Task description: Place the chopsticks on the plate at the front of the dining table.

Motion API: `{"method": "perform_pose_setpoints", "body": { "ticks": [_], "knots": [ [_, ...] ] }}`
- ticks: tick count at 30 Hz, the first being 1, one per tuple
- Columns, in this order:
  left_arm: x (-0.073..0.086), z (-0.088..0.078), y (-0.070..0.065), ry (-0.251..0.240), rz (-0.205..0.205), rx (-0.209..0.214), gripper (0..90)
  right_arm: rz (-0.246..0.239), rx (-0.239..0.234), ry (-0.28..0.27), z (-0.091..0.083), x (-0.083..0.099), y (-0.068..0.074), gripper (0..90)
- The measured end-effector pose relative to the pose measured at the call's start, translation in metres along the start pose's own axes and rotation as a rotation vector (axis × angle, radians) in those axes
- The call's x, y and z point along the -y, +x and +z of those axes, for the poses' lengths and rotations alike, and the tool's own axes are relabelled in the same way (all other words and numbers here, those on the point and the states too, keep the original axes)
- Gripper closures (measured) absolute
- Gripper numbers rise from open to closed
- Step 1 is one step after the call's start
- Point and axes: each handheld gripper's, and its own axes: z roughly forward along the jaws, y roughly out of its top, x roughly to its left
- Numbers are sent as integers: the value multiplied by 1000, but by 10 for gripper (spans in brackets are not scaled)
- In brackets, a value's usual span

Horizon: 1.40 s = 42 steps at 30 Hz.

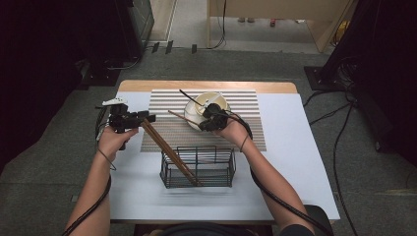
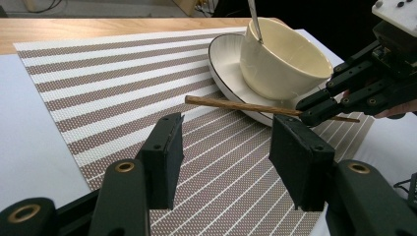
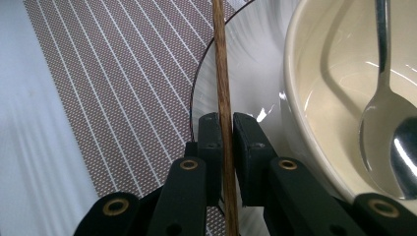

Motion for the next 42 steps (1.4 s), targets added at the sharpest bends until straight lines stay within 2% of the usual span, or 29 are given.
{"method": "perform_pose_setpoints", "body": {
  "ticks": [12,23,29,31,36,39,42],
  "knots": [
    [-1,-2,0,-7,-5,1,468,-1,-7,-16,-2,-1,1,794],
    [-5,-8,0,-14,-7,-1,461,-3,-25,-53,-10,-3,3,752],
    [-8,-14,0,-14,-37,4,466,4,-44,-79,-16,-4,4,704],
    [-10,-17,-1,-12,-31,8,468,11,-65,-90,-19,-3,5,657],
    [-14,-22,-3,-11,-31,10,463,18,-82,-114,-25,-2,7,486],
    [-15,-24,-5,-6,-30,8,460,50,-92,-137,-27,-1,8,416],
    [-16,-25,-7,-1,-32,7,459,73,-112,-148,-31,-1,9,384]
  ]
}}
